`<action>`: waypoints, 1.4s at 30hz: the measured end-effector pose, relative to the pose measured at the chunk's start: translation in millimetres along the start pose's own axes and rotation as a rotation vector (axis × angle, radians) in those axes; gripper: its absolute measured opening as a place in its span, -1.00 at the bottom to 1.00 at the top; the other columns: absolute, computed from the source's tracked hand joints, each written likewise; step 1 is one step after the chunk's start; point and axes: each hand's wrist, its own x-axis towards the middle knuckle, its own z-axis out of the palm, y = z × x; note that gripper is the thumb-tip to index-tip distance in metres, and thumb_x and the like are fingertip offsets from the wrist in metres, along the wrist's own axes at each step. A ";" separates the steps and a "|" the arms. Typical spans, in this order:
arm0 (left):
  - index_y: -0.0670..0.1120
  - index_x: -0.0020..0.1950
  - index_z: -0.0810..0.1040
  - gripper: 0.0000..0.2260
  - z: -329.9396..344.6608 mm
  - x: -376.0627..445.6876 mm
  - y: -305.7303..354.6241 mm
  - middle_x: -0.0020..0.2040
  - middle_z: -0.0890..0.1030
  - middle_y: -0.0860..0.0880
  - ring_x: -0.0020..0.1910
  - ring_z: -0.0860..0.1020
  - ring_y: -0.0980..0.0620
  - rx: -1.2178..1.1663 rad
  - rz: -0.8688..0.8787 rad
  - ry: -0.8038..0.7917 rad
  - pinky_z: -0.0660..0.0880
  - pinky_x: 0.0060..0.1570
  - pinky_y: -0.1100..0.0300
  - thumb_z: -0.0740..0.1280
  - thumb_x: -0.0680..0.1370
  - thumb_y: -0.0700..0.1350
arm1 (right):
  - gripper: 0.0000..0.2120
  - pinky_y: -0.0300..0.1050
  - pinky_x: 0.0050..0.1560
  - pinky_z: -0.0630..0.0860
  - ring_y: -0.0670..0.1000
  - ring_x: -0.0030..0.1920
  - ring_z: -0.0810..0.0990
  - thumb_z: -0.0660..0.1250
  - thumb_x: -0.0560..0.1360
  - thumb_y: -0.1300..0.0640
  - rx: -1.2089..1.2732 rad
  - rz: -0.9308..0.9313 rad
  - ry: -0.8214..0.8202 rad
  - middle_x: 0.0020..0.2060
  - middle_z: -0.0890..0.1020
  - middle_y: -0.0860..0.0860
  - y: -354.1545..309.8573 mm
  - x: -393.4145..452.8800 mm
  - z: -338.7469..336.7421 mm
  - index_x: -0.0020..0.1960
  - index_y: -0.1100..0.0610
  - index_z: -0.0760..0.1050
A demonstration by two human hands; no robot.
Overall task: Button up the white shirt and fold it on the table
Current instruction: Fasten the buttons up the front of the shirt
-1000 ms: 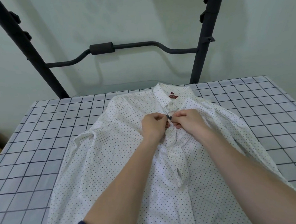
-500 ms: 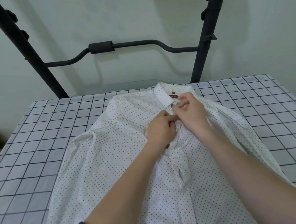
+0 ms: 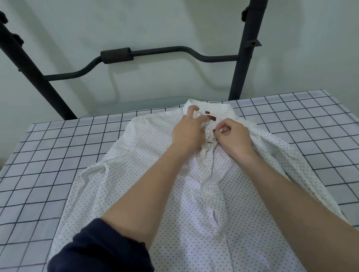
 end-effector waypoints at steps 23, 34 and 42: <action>-0.17 -0.35 0.64 -0.84 -70.8 -77.2 25.6 -0.41 0.62 -0.08 -0.32 0.58 -0.05 -0.582 -0.283 -0.175 0.60 -0.06 -0.01 0.46 0.44 -0.24 | -0.86 -0.28 -0.05 0.58 -0.10 -0.08 0.64 0.39 0.52 0.20 0.218 -0.074 -0.016 -0.12 0.67 -0.02 -26.7 -77.6 -25.6 0.06 0.18 0.62; -0.30 -0.19 0.68 -0.87 -80.3 -158.0 29.3 -0.30 0.69 -0.19 -0.33 0.67 -0.05 -0.836 -0.381 -0.172 0.66 -0.08 0.05 0.50 0.44 -0.22 | -0.85 -0.23 -0.02 0.61 -0.13 -0.09 0.68 0.42 0.49 0.17 0.305 -0.064 -0.069 -0.14 0.71 -0.04 -27.2 -154.2 -36.3 0.05 0.14 0.66; -0.39 -0.11 0.65 -0.91 -80.2 -194.9 28.9 -0.26 0.66 -0.25 -0.34 0.63 -0.04 -0.947 -0.458 -0.247 0.65 -0.18 0.18 0.42 0.47 -0.34 | -0.94 -0.44 -0.16 0.54 -0.24 -0.16 0.65 0.44 0.48 0.20 0.267 -0.098 -0.081 -0.20 0.69 -0.10 -25.3 -192.2 -39.2 -0.08 0.06 0.64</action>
